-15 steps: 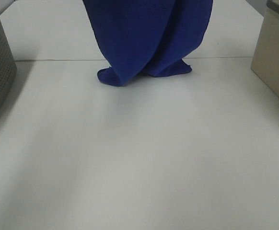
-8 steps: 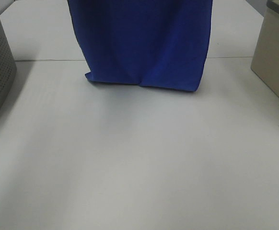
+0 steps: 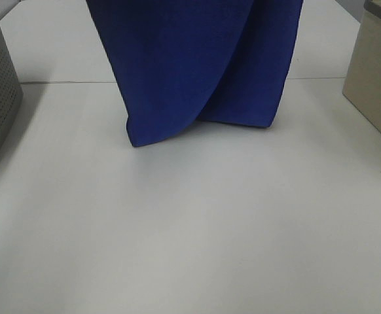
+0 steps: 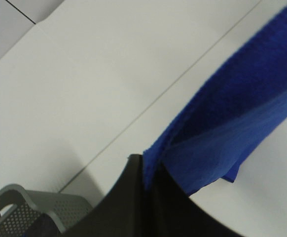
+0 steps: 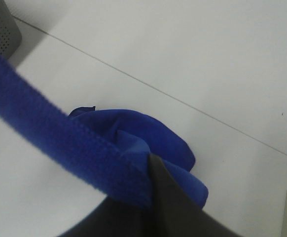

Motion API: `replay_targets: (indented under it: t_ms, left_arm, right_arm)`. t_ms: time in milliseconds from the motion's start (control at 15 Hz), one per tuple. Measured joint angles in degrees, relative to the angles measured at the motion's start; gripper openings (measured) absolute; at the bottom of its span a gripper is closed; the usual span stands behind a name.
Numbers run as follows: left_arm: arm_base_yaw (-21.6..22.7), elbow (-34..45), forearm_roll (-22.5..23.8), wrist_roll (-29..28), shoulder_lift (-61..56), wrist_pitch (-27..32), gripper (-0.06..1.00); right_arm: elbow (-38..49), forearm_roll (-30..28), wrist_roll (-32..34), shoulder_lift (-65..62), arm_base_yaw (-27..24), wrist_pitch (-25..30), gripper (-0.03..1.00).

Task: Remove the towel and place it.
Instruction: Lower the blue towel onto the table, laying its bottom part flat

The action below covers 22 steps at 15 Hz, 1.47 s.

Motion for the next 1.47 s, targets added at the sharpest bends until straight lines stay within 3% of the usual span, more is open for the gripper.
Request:
replay_targets:
  t_ms: [267, 400, 733, 1000, 1467]
  left_arm:
    - [0.0, 18.5, -4.0, 1.8, -10.5, 0.0, 0.00]
    - [0.0, 27.9, -6.1, 2.5, -16.1, -0.1, 0.00]
    - [-0.1, 36.3, -11.4, 1.5, -23.5, -0.3, 0.00]
    - [-0.2, 38.0, -17.4, 1.3, -29.3, -0.3, 0.00]
    - [-0.2, 42.3, -17.2, 1.4, -34.1, -0.7, 0.00]
  right_arm:
    - [13.1, 2.9, 0.0, -5.8, 0.0, 0.0, 0.02]
    - [25.4, 5.2, 0.0, -12.2, 0.0, -0.1, 0.02]
    - [38.9, 6.6, 0.0, -21.9, 0.1, -0.1, 0.02]
    - [40.3, 7.2, 0.4, -29.3, 0.1, -0.1, 0.02]
    - [40.3, 9.8, -0.2, -34.3, 0.1, -0.1, 0.02]
